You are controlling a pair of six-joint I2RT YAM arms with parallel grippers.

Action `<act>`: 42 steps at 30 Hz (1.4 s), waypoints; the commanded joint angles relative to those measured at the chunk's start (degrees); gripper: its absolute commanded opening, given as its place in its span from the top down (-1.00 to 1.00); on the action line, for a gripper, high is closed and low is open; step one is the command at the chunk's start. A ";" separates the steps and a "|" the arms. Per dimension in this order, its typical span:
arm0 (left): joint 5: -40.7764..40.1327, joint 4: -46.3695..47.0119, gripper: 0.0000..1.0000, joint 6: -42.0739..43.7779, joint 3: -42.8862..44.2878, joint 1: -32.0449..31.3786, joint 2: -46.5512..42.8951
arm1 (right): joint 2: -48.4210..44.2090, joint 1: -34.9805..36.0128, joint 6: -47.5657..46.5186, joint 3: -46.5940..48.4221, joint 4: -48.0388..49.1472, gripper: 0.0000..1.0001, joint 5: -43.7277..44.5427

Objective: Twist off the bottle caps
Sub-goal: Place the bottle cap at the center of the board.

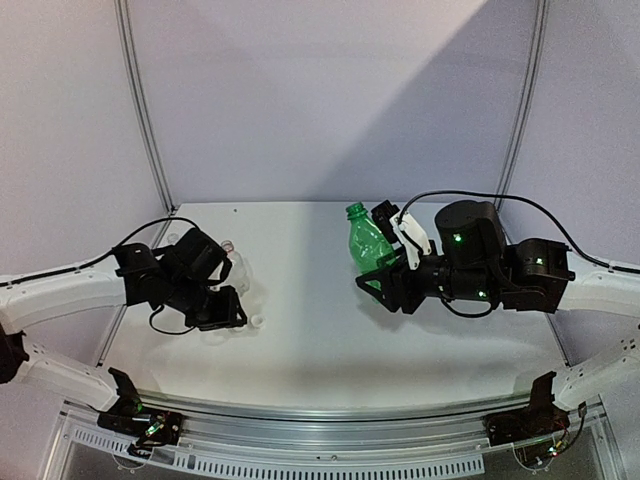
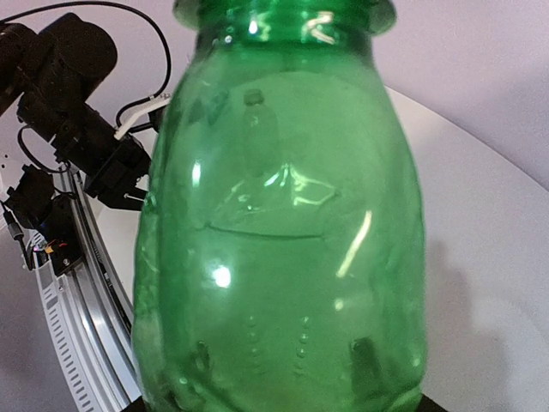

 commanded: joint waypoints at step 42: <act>-3.10 7.94 0.11 -0.10 -0.79 -0.22 14.60 | -2.16 0.21 -0.34 -1.08 -1.95 1.00 0.44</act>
